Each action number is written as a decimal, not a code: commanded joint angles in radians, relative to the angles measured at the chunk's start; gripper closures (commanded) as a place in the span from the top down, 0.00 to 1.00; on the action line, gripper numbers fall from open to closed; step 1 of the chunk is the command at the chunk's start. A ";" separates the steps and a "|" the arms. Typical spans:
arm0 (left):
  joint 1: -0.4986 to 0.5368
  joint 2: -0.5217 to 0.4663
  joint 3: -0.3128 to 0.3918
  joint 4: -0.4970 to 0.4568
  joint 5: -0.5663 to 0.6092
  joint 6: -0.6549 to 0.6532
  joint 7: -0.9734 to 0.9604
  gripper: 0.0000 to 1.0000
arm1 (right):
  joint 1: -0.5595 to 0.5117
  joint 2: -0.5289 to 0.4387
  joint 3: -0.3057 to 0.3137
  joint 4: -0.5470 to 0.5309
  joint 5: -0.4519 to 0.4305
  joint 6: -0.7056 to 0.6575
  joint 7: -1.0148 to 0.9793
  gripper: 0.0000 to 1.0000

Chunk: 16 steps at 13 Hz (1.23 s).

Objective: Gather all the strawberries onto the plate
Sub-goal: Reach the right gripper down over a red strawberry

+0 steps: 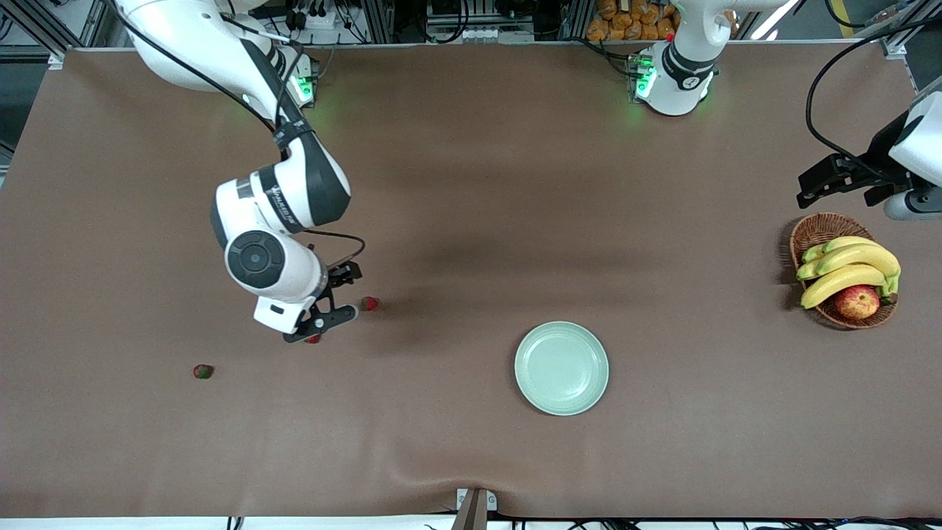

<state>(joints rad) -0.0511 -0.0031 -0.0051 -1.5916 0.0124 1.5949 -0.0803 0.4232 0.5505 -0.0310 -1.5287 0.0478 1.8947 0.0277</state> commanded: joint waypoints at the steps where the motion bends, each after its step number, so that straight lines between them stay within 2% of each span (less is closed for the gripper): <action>1: 0.002 0.009 0.000 0.013 -0.015 -0.013 0.011 1.00 | 0.009 0.063 -0.009 0.018 0.040 0.058 0.125 1.00; 4: 0.002 0.009 0.000 0.013 -0.015 -0.013 0.008 1.00 | 0.022 0.106 -0.009 0.015 0.038 0.096 0.274 1.00; 6: 0.005 0.009 0.000 0.013 -0.015 -0.013 0.013 1.00 | 0.026 0.114 -0.010 -0.031 0.038 0.167 0.339 1.00; 10: 0.002 0.017 0.000 0.015 -0.015 -0.013 0.014 1.00 | 0.043 0.114 -0.010 -0.137 0.035 0.328 0.348 1.00; 16: 0.005 0.017 0.000 0.013 -0.015 -0.013 0.016 1.00 | 0.077 0.112 -0.012 -0.222 0.035 0.418 0.373 1.00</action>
<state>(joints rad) -0.0509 0.0086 -0.0050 -1.5923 0.0124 1.5947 -0.0803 0.4841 0.6810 -0.0308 -1.7125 0.0724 2.2834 0.3757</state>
